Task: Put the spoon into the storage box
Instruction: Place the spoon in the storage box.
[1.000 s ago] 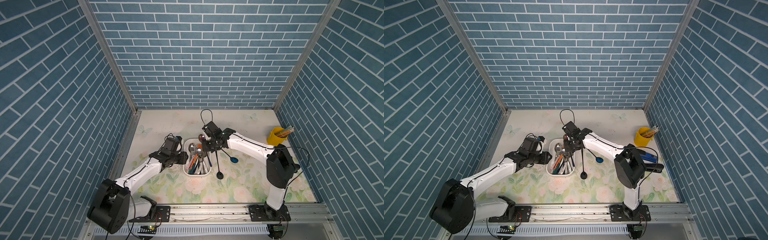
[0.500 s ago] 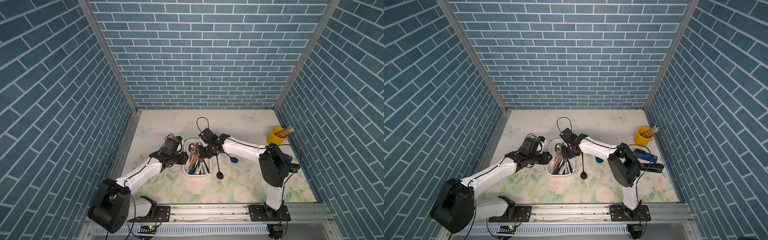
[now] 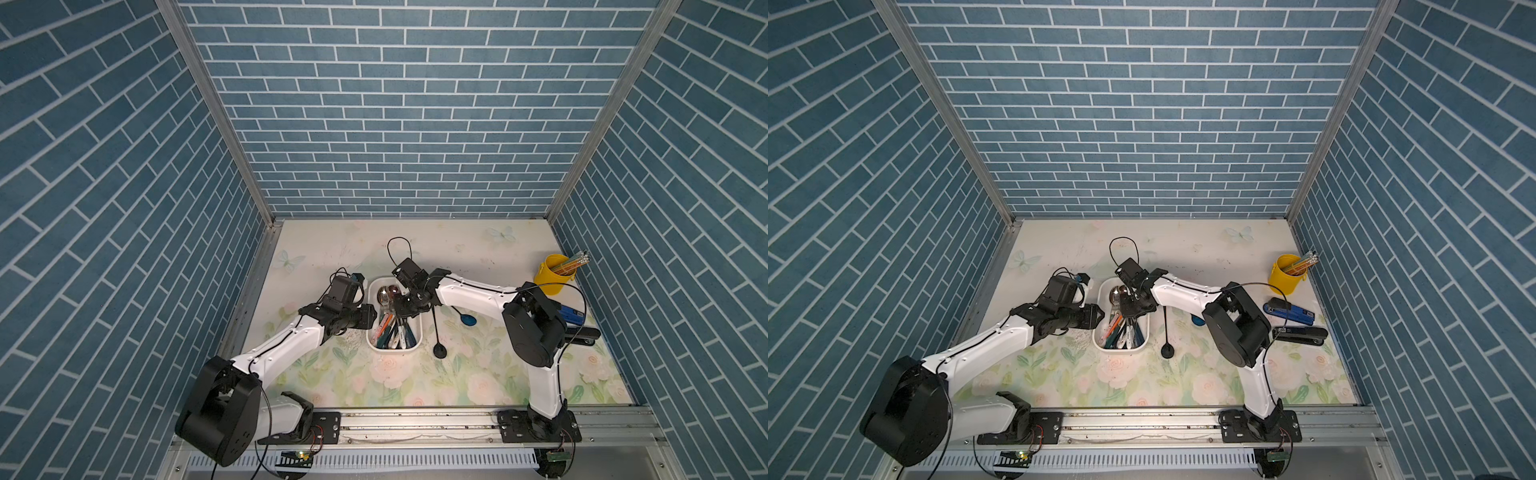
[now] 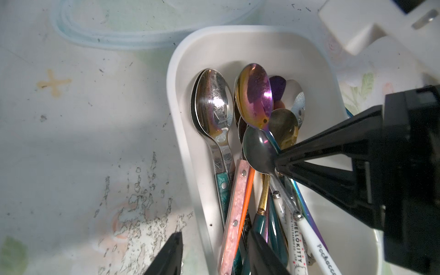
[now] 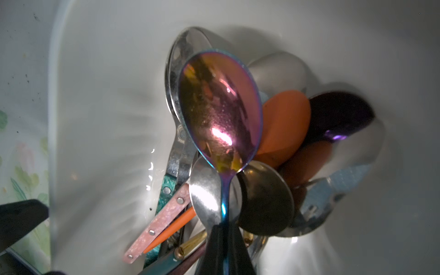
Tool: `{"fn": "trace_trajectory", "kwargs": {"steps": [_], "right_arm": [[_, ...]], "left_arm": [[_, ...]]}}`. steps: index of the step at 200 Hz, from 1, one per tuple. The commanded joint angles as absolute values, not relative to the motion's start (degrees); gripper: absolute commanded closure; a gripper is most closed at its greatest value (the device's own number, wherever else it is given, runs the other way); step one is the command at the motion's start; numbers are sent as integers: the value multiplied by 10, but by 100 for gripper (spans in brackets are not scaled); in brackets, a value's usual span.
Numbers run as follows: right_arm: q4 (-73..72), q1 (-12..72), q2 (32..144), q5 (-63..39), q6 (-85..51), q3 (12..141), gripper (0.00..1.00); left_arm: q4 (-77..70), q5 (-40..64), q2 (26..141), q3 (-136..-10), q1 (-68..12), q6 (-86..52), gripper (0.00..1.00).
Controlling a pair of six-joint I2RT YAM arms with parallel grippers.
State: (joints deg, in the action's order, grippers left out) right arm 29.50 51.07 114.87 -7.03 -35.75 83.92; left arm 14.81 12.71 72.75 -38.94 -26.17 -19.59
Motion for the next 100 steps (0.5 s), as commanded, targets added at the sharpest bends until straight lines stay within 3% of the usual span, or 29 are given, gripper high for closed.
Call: {"fn": "trace_trajectory", "kwargs": {"steps": [1, 52, 100], "right_arm": [[302, 508, 1162, -65, -360, 858, 92], [331, 507, 1122, -33, -313, 889, 75], [396, 476, 1080, -5, -228, 899, 71]], "left_arm": [[148, 121, 724, -383, -264, -196, 50], [163, 99, 715, -396, -265, -183, 50], [176, 91, 719, -416, -265, -168, 49]]}}
